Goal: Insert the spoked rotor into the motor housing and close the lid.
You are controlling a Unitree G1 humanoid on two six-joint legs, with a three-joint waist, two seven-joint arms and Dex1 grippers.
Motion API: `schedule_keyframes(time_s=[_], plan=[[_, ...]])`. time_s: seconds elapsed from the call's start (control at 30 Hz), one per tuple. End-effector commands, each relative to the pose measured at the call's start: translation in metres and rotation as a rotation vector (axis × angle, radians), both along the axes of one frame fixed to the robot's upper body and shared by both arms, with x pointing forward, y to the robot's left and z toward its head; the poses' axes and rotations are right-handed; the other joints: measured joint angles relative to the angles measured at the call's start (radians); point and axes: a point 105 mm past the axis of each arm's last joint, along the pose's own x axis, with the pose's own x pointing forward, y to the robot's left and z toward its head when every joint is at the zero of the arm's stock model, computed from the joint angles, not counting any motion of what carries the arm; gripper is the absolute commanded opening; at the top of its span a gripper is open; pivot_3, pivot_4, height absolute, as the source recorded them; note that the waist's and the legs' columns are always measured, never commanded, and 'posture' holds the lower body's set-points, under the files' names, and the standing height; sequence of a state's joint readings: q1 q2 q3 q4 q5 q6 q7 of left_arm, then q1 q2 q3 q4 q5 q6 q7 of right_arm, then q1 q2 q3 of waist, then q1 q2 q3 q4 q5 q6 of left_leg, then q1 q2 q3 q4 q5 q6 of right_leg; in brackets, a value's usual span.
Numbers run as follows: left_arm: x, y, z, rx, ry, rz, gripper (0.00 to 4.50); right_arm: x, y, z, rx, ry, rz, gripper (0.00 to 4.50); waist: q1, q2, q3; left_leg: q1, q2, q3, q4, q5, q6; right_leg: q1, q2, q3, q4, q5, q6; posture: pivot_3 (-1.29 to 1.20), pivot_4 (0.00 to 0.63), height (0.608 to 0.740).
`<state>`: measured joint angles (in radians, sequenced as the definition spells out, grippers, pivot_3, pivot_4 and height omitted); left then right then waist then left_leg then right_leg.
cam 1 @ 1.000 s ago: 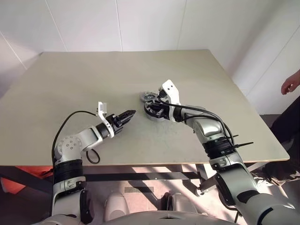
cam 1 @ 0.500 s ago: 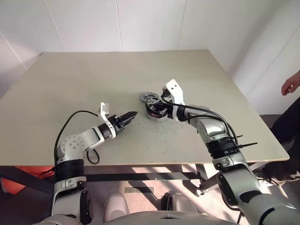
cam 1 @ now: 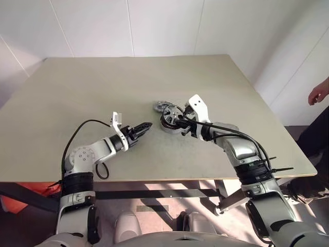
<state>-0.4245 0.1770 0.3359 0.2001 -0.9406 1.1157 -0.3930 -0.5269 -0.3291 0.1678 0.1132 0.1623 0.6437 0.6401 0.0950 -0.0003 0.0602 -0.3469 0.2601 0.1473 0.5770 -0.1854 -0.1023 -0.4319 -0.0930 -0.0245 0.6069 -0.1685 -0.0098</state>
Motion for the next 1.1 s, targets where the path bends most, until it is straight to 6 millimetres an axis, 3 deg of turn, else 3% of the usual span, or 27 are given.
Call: schedule_keyframes(time_s=[0.03, 0.27, 0.37, 0.5, 0.77, 1.1], plan=[[0.007, -0.003, 0.015, -0.017, -0.059, -0.009, 2.31, 0.001, 0.002, 0.037, 0.08, -0.111, 0.021, 0.0, 0.0, 0.0, 0.0, 0.0, 0.0, 0.0, 0.0, 0.0, 0.0, 0.0, 0.0, 0.0, 0.0, 0.0, 0.0, 0.0, 0.0, 0.74], [0.003, -0.011, 0.011, -0.022, -0.054, -0.028, 2.31, 0.004, -0.003, 0.064, 0.164, -0.159, 0.03, 0.0, 0.0, 0.0, 0.0, 0.0, 0.0, 0.0, 0.0, 0.0, 0.0, 0.0, 0.0, 0.0, 0.0, 0.0, 0.0, 0.0, 0.0, 0.74], [0.004, -0.012, 0.011, -0.022, -0.054, -0.027, 2.34, 0.006, -0.006, 0.063, 0.149, -0.155, 0.034, 0.59, 0.001, 0.0, 0.0, 0.0, 0.0, 0.0, 0.0, 0.0, 0.0, 0.0, 0.0, 0.0, 0.0, 0.0, 0.0, 0.0, 0.0, 0.74], [0.003, -0.011, 0.011, -0.022, -0.057, -0.021, 2.34, 0.018, -0.009, 0.052, 0.08, -0.168, -0.002, 1.89, 0.0, 0.0, 0.0, 0.0, 0.0, 0.0, 0.0, 0.0, 0.0, 0.0, 0.0, 0.0, 0.0, 0.0, 0.0, 0.0, 0.0, 0.74], [0.001, -0.006, 0.007, -0.01, -0.053, 0.004, 2.34, 0.027, 0.004, 0.037, 0.078, -0.148, 0.01, 1.89, -0.001, 0.0, 0.0, -0.001, 0.0, 0.0, 0.0, 0.0, 0.0, 0.0, 0.0, 0.0, 0.0, 0.0, 0.0, 0.0, 0.0, 0.74], [-0.004, 0.0, 0.003, -0.009, -0.043, 0.029, 2.34, 0.018, 0.015, 0.038, 0.072, -0.154, 0.058, 1.89, -0.001, 0.0, 0.0, 0.0, 0.0, 0.0, 0.0, 0.0, 0.0, 0.0, 0.0, 0.0, 0.0, 0.0, 0.0, 0.0, 0.0, 0.74]])
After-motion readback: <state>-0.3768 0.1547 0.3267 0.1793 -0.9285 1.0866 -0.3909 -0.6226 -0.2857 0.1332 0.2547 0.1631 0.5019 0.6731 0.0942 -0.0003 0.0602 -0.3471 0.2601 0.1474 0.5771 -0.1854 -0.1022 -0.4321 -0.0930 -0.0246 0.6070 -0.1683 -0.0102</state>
